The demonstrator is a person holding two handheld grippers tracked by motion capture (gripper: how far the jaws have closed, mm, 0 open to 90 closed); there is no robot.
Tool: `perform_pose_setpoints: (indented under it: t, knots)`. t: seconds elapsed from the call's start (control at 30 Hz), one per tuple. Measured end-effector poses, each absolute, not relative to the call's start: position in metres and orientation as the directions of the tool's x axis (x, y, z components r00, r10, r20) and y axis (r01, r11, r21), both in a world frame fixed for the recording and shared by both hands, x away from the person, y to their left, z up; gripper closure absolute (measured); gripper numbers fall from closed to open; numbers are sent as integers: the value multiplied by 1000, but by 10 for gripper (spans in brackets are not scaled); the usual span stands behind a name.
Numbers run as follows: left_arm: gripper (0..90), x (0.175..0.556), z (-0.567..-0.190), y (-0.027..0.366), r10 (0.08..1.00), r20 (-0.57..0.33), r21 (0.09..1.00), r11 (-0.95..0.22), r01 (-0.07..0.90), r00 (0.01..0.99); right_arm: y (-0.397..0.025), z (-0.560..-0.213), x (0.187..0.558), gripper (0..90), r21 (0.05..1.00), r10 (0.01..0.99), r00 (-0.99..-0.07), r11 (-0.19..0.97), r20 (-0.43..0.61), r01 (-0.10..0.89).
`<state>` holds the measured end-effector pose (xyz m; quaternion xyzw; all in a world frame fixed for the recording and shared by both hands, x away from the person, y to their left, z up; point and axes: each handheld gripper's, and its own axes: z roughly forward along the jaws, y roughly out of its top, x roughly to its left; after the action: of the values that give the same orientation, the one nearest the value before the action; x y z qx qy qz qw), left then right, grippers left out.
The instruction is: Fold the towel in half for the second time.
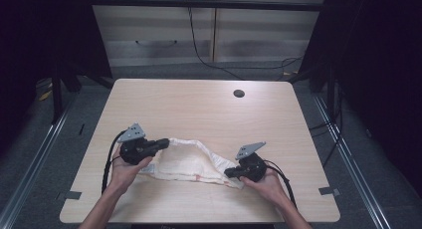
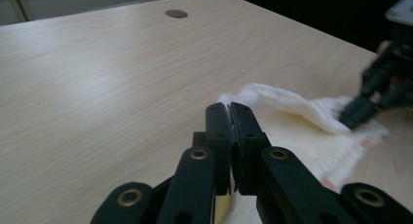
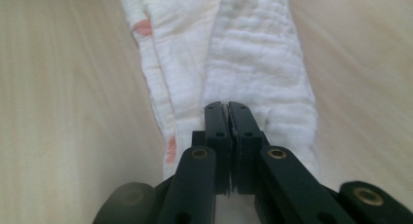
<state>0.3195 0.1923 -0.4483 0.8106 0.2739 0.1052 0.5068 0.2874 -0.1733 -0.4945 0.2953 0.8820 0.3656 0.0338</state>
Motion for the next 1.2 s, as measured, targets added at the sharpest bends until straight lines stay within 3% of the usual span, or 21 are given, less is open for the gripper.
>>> perform_pose_setpoints:
  t: [0.27, 0.43, 0.83, 1.1, 1.2]
  knots:
    - [875, 285, -470, 198, 477, -66, 809, -489, 326, 877, -172, -495, 285, 879, 673, 555, -819, 551, 146, 494]
    - [874, 285, -494, 204, 494, -46, 738, -568, 363, 868, -174, -496, 285, 879, 677, 556, -819, 548, 143, 490]
    - [875, 285, -498, 206, 526, -51, 727, -563, 393, 849, -199, -482, 256, 880, 692, 595, -799, 542, 85, 477]
    - [875, 285, -499, 208, 547, -59, 732, -544, 409, 835, -212, -493, 230, 880, 688, 597, -790, 517, 138, 510]
    - [874, 291, -500, 205, 568, -73, 738, -522, 428, 820, -209, -492, 236, 881, 678, 618, -782, 539, 84, 499]
